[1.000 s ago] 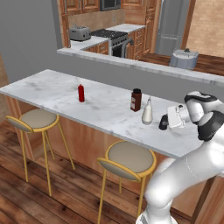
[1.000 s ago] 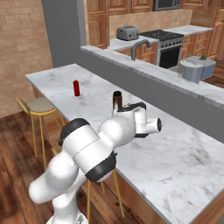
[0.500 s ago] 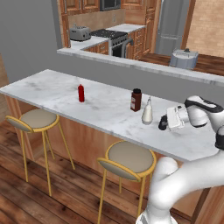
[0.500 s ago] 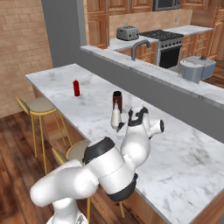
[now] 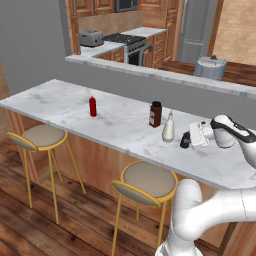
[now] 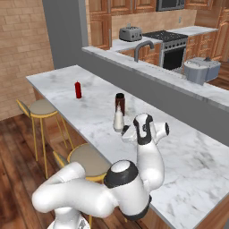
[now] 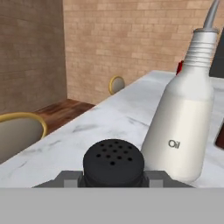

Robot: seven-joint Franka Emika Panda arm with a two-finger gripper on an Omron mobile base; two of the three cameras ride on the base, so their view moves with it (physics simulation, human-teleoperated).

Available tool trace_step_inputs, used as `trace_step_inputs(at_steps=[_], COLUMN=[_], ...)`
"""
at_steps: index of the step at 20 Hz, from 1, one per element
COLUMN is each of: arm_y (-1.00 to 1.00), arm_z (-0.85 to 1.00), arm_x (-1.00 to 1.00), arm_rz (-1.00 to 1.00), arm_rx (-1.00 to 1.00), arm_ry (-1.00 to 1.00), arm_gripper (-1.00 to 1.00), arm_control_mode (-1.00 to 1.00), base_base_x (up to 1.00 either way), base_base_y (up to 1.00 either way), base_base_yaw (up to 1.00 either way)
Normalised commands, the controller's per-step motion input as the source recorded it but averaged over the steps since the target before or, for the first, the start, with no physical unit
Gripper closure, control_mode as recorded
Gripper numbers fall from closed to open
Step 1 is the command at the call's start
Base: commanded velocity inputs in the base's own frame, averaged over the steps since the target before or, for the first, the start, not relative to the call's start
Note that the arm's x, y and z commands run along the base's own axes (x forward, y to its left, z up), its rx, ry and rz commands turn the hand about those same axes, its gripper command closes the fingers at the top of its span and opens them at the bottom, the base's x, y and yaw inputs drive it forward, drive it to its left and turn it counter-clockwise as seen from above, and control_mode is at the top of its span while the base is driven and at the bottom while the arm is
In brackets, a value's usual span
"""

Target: Move the oil and vinegar bottle and shaker from the cabinet to the dining counter.

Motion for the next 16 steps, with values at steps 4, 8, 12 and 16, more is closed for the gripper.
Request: trace_step_inputs(at_steps=[4,8,12,16], arm_y=[0.0,0.02,0.0,0.0], arm_z=[-0.15,-0.18,-0.19,-0.19], arm_x=[0.19,0.19,0.19,0.18], arm_rz=[0.0,0.0,0.0,0.0], arm_rx=[0.0,0.0,0.0,0.0], arm_ry=[0.0,0.0,0.0,0.0], arm_gripper=[1.0,1.0,1.0,1.0], arm_control_mode=[-1.0,-1.0,-1.0,-1.0], base_base_x=[0.0,0.0,0.0,0.0], base_base_y=[0.0,0.0,0.0,0.0], base_base_yaw=[0.0,0.0,0.0,0.0])
